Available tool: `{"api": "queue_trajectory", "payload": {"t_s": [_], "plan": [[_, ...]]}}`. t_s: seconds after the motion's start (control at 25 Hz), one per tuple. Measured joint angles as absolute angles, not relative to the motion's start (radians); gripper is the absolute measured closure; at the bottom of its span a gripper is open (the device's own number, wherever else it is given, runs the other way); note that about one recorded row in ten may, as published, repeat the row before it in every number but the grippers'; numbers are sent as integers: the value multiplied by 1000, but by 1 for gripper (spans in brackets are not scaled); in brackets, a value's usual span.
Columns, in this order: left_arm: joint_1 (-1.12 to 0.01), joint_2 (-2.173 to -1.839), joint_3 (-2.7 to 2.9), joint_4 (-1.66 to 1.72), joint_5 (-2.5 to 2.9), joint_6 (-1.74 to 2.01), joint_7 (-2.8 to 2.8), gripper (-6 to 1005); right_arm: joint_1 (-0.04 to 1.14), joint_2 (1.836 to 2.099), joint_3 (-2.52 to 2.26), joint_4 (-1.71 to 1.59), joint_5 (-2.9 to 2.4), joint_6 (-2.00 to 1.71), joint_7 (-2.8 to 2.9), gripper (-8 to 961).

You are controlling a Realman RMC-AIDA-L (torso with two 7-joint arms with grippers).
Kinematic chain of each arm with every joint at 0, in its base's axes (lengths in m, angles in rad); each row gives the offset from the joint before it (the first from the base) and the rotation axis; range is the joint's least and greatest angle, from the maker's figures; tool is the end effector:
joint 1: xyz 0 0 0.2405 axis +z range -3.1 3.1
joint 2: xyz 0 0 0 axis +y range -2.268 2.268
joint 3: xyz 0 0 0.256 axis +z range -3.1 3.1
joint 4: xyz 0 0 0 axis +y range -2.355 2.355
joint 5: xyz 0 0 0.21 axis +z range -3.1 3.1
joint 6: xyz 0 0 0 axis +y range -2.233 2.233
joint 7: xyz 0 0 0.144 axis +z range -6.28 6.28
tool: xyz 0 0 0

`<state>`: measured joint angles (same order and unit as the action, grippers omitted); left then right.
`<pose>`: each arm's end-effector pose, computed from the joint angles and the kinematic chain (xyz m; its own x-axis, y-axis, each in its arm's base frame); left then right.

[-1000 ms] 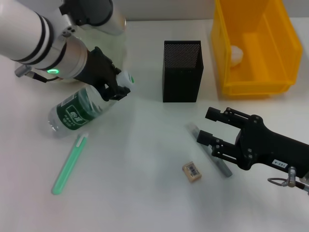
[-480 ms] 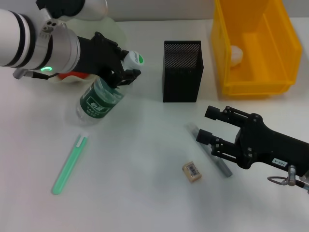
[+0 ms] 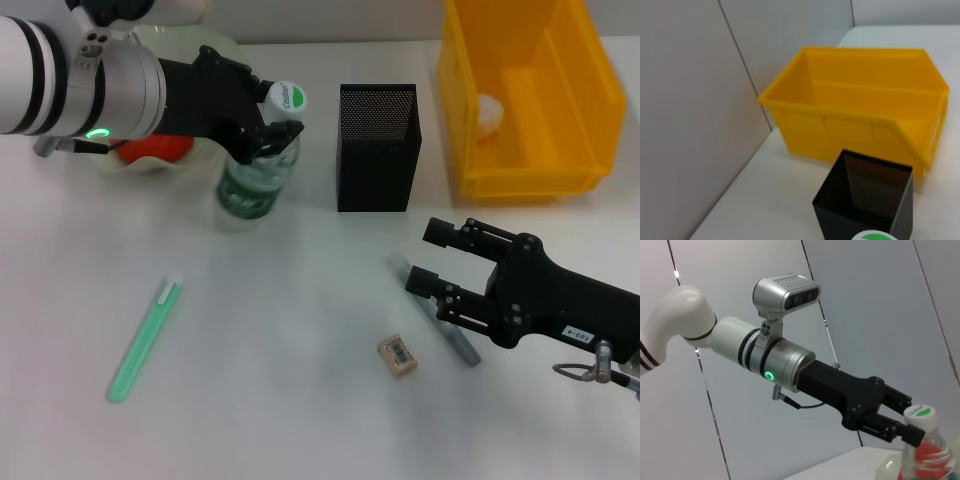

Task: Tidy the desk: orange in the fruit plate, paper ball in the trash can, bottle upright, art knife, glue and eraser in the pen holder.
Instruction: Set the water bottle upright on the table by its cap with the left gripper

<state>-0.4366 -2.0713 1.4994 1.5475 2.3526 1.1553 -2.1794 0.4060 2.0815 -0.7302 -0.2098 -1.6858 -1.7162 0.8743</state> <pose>-0.1350 0.3630 0.0049 0.9856 0.1674 0.0227 0.1551 -0.8438 -0.5138 0.2738 0.2495 -0.0439 0.5797 -0.2000 -0.7899 -0.4362 -0.8950 -0.0934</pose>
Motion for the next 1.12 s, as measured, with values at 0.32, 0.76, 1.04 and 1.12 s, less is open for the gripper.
{"api": "queue_trajectory", "payload": {"t_s": [0.32, 0.76, 1.04, 1.12], "plan": [[-410, -2072, 1504, 1543, 2330, 1065, -2161, 561, 408, 2082, -730, -210, -1686, -1716, 874, 300], [-410, -2072, 1507, 1541, 2329, 1044, -2159, 543, 411, 2082, -730, -210, -1686, -1717, 874, 300], [-403, -2074, 1509, 1499, 2327, 1002, -2158, 518, 411, 2082, -730, -205, -1686, -1716, 874, 301], [-403, -2074, 1509, 1495, 2325, 997, -2158, 510, 411, 2082, -730, -205, -1686, -1716, 874, 301]]}}
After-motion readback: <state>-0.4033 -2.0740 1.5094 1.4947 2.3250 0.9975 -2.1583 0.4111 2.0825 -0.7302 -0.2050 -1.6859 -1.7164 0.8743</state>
